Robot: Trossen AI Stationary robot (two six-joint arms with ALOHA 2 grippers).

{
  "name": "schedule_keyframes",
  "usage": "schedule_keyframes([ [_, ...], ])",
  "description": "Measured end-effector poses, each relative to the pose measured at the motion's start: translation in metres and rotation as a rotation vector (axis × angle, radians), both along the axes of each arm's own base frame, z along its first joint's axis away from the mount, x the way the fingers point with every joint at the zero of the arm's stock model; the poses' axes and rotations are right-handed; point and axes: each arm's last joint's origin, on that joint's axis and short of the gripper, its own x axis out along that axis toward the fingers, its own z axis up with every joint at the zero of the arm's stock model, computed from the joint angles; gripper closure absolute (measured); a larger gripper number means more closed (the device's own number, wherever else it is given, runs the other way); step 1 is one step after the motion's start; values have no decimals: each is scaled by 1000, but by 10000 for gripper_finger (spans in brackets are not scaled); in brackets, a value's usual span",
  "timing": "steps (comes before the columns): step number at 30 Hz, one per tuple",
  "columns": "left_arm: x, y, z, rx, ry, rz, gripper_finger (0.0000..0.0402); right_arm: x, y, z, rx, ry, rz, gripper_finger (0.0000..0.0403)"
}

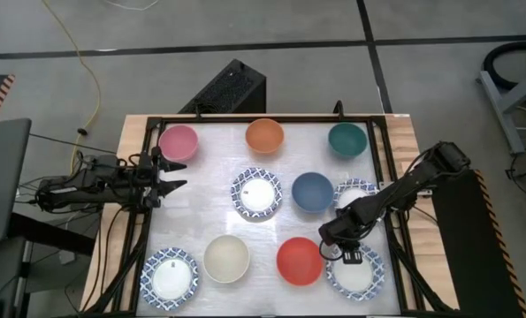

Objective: Nest bowls inside each other
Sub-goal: Stack the bottom right white patterned plate on top of the top right white patterned plate

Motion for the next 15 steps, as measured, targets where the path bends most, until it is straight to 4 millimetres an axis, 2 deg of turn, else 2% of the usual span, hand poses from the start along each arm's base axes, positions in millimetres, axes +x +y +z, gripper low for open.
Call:
schedule_keyframes([
  [2, 0, 0, 0, 0, 0, 0, 154, 0, -1, 2, 27, 15, -26, 370],
  [3, 0, 0, 0, 0, 0, 1, 154, 0, -1, 2, 38, 19, -36, 384],
  [9, 0, 0, 0, 10, 2, 1, 154, 1, 1, 7, 53, 44, -95, 395],
  [15, 0, 0, 0, 9, 2, 0, 154, -2, 0, 31, 60, 52, -123, 398],
])
